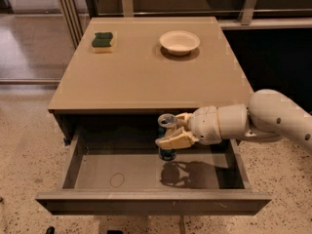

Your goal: Place redbull can into top drawer

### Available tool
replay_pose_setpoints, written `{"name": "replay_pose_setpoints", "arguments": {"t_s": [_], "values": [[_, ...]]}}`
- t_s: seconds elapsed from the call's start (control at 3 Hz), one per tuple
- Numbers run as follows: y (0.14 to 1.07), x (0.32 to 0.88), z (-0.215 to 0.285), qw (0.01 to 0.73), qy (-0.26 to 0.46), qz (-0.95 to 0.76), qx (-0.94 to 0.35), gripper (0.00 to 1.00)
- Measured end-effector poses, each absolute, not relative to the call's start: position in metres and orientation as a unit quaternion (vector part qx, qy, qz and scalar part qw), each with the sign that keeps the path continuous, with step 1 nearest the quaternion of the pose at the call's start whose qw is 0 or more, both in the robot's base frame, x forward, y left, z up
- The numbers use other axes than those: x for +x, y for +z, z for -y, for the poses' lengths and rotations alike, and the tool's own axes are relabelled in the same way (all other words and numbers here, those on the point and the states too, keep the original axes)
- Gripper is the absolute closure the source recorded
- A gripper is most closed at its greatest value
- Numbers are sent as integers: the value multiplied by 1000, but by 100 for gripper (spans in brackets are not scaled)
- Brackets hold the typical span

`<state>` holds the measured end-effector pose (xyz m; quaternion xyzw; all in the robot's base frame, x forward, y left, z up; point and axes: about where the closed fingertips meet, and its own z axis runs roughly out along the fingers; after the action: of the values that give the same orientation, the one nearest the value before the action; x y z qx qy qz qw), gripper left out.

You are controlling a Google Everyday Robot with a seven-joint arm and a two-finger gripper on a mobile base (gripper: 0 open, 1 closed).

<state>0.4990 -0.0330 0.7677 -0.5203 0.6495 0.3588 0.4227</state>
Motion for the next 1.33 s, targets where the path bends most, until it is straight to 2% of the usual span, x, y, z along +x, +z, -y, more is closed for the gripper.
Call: {"name": "replay_pose_setpoints", "arguments": {"t_s": [1.33], "values": [[722,485,32,443,339,-616,-556,100]]}}
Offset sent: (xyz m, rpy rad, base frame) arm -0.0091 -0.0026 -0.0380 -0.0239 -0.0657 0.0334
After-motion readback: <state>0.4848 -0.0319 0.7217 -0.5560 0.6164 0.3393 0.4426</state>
